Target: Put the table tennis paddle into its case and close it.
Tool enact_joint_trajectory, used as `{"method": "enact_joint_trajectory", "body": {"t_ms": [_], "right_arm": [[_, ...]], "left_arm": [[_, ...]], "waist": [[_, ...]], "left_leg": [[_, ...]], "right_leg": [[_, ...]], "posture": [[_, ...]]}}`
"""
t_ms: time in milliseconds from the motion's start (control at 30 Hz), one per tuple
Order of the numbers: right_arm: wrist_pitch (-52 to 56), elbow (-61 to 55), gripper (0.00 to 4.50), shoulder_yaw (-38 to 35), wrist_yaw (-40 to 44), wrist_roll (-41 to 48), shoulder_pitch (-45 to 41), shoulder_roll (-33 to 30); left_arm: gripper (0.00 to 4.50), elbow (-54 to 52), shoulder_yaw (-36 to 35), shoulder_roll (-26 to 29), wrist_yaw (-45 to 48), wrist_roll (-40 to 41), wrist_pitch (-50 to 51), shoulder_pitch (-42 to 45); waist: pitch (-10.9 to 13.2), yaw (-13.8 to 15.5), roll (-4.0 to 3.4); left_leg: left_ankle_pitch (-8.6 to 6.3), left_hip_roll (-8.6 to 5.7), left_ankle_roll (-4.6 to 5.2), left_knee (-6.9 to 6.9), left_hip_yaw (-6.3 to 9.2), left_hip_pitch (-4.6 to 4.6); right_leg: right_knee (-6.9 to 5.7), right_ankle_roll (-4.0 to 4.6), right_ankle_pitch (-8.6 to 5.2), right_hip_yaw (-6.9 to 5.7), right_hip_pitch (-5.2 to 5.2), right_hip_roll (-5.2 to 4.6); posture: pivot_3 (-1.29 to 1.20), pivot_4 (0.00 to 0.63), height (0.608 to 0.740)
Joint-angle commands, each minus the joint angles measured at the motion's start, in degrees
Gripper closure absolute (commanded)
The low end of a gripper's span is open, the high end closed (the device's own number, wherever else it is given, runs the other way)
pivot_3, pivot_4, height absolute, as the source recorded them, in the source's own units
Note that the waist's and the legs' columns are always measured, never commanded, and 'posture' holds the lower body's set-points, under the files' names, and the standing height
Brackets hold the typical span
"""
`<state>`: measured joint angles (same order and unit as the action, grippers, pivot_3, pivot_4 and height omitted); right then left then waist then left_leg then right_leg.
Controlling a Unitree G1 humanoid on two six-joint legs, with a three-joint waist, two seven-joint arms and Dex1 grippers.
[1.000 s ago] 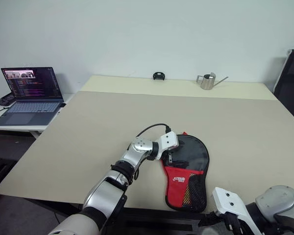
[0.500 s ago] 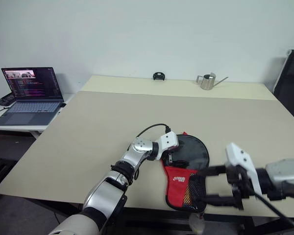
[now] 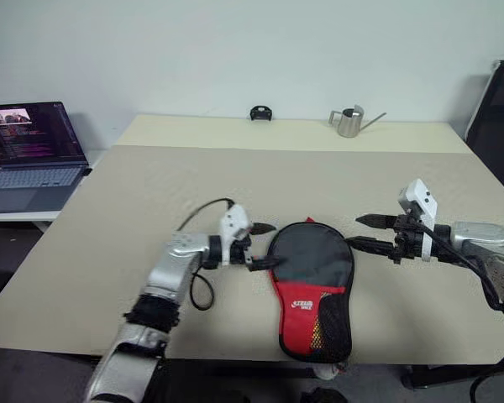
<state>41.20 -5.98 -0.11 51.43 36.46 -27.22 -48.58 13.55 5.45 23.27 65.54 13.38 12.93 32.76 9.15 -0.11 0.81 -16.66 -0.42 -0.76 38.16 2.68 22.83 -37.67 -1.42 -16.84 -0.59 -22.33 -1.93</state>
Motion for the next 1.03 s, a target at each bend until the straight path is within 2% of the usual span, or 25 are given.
{"method": "enact_joint_trajectory", "body": {"t_ms": [33,167,633,733,800,1033], "right_arm": [[-6.2,6.5,0.66,0.3,3.1,-4.1,-4.1,1.6],[-11.5,15.2,0.66,0.9,5.3,-8.1,-7.9,4.2],[-17.3,24.3,0.66,-0.7,9.6,-12.5,-11.5,6.4],[-24.5,45.2,0.66,-2.2,7.3,-17.5,-21.3,4.1],[-27.1,50.3,0.66,-2.3,8.0,-18.9,-23.8,3.6],[-26.5,48.6,0.66,-2.7,9.9,-20.1,-21.8,3.6]], "left_arm": [[0.00,-11.6,-5.0,3.5,-2.7,5.6,8.0,-3.8],[0.00,-17.4,-9.2,5.9,-7.1,8.5,12.9,-7.5],[0.00,-21.7,-9.6,7.1,-13.0,10.3,15.5,-9.6],[0.00,-28.5,-9.6,5.3,-23.0,5.4,14.6,-12.2],[0.00,-28.7,-8.6,4.9,-24.9,4.1,14.2,-11.9],[0.00,-27.3,-8.1,5.7,-24.9,3.8,12.5,-14.1]], "waist": [[0.1,0.0,-0.07],[0.2,0.2,-0.05],[0.2,0.1,-0.10],[0.5,0.0,-0.32],[0.5,0.1,-0.30],[0.5,0.1,-0.32]], "left_leg": [[0.00,-0.02,0.00,0.00,-0.02,0.00],[-0.02,-0.05,0.04,0.09,-0.01,-0.04],[0.01,-0.05,-0.02,0.30,0.00,-0.06],[0.01,-0.08,-0.02,0.53,-0.12,-0.04],[0.01,-0.12,-0.03,0.58,-0.14,-0.05],[0.06,-0.05,-0.10,0.56,-0.16,-0.01]], "right_leg": [[0.01,0.00,0.00,0.01,0.00,-0.02],[-0.07,0.00,0.00,0.00,0.03,-0.05],[-0.35,0.01,0.00,-0.01,0.03,-0.05],[-0.40,0.01,0.04,0.09,0.03,-0.08],[-0.40,0.02,0.06,0.10,0.05,-0.13],[-0.42,0.02,0.06,0.09,0.05,-0.08]], "posture": [[0.00,0.150,0.740],[0.00,0.150,0.740],[0.00,0.150,0.740],[0.00,0.150,0.740],[0.00,0.150,0.740],[0.00,0.150,0.740]]}}
